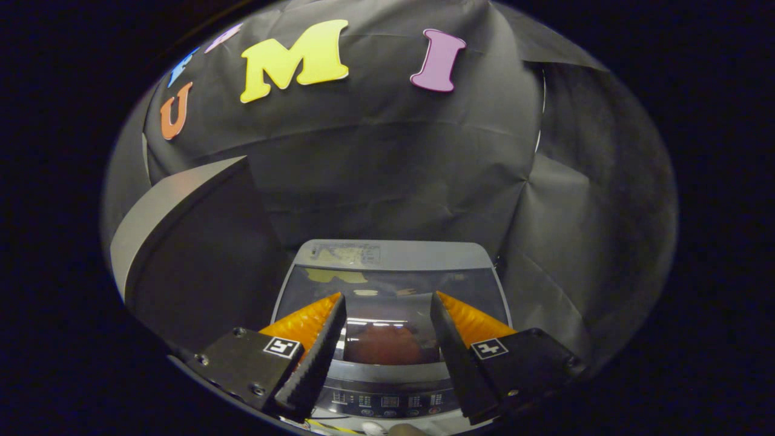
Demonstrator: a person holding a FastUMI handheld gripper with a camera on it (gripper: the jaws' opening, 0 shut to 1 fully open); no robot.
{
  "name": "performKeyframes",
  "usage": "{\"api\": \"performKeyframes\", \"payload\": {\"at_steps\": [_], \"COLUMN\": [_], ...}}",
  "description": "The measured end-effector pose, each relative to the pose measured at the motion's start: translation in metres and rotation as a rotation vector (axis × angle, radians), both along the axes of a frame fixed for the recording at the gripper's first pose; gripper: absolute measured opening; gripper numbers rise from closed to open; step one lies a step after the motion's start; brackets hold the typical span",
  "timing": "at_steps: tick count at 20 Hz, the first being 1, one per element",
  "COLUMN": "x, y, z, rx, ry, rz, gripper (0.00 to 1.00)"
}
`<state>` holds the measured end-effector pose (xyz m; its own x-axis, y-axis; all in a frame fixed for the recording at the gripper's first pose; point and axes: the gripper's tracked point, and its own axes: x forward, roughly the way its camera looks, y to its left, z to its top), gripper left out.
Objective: Put the clothes into the washing machine and then close the washing machine lid.
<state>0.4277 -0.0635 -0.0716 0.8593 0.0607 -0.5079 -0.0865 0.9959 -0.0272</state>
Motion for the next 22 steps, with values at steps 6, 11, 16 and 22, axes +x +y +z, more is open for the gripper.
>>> {"api": "performKeyframes", "payload": {"at_steps": [6, 11, 16, 22], "x": [-0.013, -0.050, -0.123, -0.235], "y": [-0.002, -0.001, 0.003, 0.015], "z": [0.017, 0.041, 0.068, 0.084], "rx": [-0.009, -0.002, 0.009, -0.001], "ry": [-0.063, -0.135, -0.224, -0.321], "rz": [-0.006, -0.017, -0.053, -0.096], "gripper": [0.88, 0.88, 0.88, 1.00]}}
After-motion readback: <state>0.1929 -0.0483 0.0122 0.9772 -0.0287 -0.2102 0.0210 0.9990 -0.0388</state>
